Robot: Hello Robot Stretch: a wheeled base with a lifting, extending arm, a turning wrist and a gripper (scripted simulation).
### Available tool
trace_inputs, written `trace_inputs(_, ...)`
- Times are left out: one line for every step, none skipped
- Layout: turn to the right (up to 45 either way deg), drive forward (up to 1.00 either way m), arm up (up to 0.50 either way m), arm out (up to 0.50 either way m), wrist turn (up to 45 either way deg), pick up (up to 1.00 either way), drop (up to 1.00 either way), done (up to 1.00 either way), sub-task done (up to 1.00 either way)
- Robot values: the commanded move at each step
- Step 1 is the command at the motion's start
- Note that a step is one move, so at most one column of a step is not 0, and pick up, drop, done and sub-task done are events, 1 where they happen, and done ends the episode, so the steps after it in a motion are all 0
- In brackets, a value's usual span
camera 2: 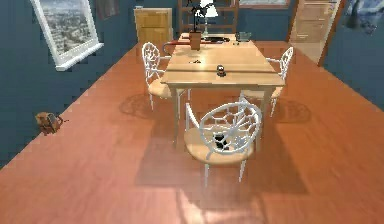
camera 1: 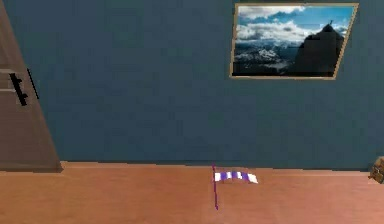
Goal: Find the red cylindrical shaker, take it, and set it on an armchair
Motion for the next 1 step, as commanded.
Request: trace_inputs(-18.0,0.0,0.0,0.0,0.0,0.0,0.0,0.0,0.0)
